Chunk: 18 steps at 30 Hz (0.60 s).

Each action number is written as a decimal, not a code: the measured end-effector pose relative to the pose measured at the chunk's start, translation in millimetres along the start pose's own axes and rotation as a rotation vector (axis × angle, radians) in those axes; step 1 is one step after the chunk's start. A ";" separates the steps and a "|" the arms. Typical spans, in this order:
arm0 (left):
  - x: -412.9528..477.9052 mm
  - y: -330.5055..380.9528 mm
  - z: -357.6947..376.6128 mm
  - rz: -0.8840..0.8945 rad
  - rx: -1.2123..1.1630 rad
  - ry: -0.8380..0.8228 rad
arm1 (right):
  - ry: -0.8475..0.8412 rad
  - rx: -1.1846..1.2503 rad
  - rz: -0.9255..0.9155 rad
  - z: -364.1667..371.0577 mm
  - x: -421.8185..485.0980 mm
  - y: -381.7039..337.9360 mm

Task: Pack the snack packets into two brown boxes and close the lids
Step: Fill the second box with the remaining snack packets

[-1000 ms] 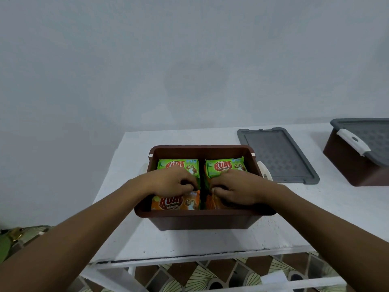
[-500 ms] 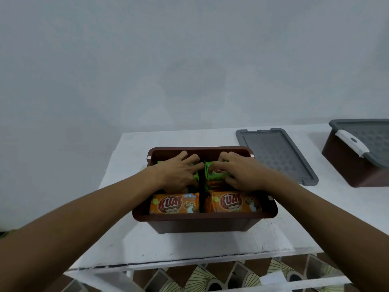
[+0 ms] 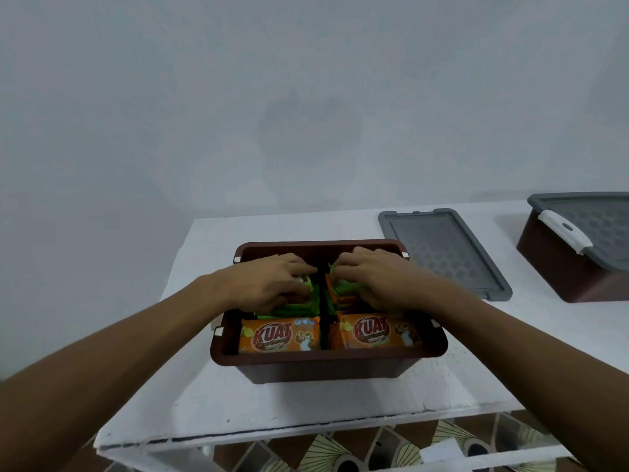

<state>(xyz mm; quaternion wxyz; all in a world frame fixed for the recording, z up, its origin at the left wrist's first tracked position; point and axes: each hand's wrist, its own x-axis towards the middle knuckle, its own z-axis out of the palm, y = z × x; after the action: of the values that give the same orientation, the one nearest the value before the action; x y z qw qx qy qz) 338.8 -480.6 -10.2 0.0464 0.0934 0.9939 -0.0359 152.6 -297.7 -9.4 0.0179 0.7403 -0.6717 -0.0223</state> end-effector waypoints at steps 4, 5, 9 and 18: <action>-4.9 6.2 -5.4 -0.029 -0.152 0.109 | -0.063 -0.095 -0.075 -3.3 8.6 -4.8; -5.2 7.8 -7.3 -0.035 -0.181 0.128 | -0.080 -0.133 -0.089 -2.8 10.3 -7.3; -6.2 8.2 -3.1 -0.116 -0.232 0.168 | -0.163 -0.239 -0.104 -3.7 21.8 -16.9; -4.3 2.9 5.6 -0.280 -0.136 0.124 | -0.210 -0.171 -0.077 -5.7 28.4 -9.4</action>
<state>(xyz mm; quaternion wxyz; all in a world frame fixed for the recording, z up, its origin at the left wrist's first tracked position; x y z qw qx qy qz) 344.1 -478.9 -15.6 -0.0143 -0.0471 0.9983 0.0310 165.1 -325.0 -4.5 0.0097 0.7549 -0.6366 -0.1573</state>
